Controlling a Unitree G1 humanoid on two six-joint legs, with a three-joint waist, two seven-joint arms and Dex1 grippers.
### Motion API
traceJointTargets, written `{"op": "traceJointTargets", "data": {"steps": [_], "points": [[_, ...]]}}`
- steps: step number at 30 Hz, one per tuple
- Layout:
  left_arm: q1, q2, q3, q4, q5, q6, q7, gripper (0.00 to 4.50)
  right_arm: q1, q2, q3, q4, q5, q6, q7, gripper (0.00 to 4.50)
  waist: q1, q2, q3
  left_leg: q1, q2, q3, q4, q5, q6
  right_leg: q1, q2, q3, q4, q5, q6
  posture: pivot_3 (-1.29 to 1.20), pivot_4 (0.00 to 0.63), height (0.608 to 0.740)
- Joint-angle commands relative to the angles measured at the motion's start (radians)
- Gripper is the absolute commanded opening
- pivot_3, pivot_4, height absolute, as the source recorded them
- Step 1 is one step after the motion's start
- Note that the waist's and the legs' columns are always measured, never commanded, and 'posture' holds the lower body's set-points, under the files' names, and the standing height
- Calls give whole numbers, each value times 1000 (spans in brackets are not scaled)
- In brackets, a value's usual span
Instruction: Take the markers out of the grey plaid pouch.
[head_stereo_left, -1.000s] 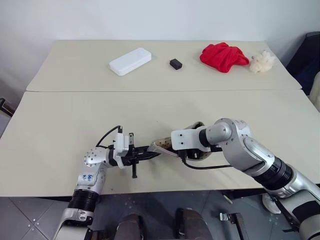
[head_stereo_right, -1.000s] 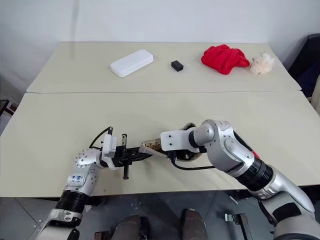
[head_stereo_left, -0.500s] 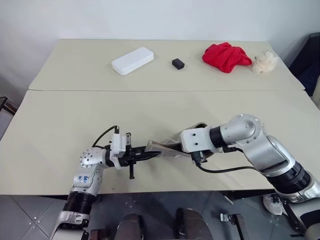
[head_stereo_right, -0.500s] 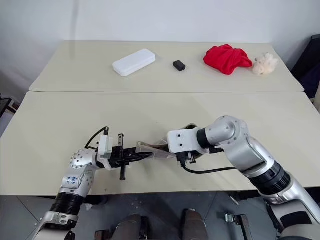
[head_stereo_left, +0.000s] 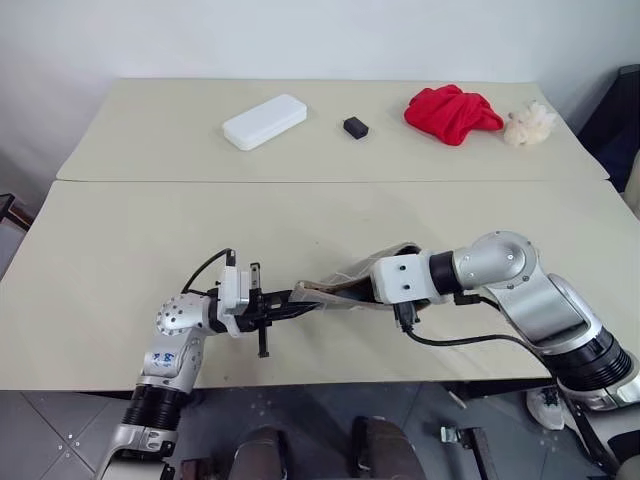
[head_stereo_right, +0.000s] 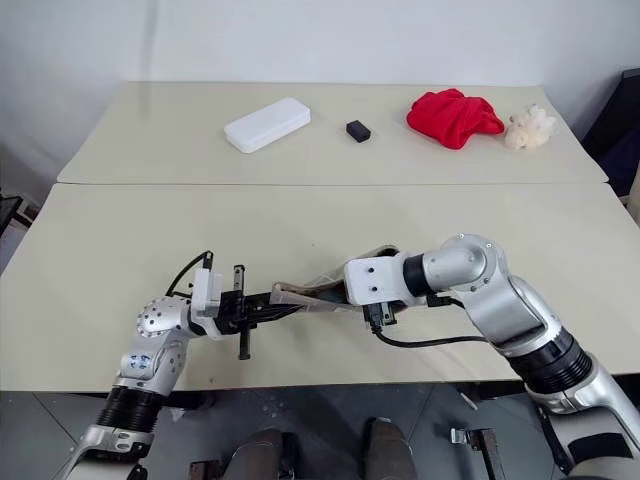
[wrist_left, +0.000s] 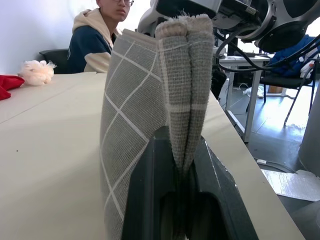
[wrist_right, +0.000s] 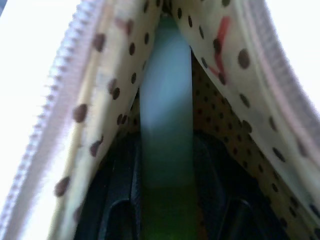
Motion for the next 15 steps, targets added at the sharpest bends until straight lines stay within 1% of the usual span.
{"op": "traceJointTargets", "data": {"steps": [1,3,6,8,11,15], "points": [[43,42,24,2,11,-33,-20,0,3,-38,-96,-9,-17,135,-70,1102,0,0,0,0,0,0,0,0,0,0,0,0,0,0,0,0,150,740],[46,44,20,2,15,-44,-22,0,14,-44,-87,-24,-13,139,-71,1102,0,0,0,0,0,0,0,0,0,0,0,0,0,0,0,0,150,740],[45,47,22,13,31,-98,-29,0,43,-22,-110,-45,49,166,-69,1102,0,0,0,0,0,0,0,0,0,0,0,0,0,0,0,0,150,740],[42,51,33,32,41,-155,-34,0,68,-27,-136,-34,103,152,-54,1102,1,0,0,0,0,0,0,0,0,0,0,0,0,0,0,0,150,740],[28,68,51,74,55,-230,-34,0,86,-59,-164,23,108,70,-57,1102,2,0,0,0,0,0,0,0,0,0,0,0,0,0,0,0,150,740],[12,99,50,128,66,-292,-49,0,83,-64,-175,55,107,19,-82,1102,0,0,0,0,0,0,0,0,0,0,0,0,0,0,0,0,150,740]]}}
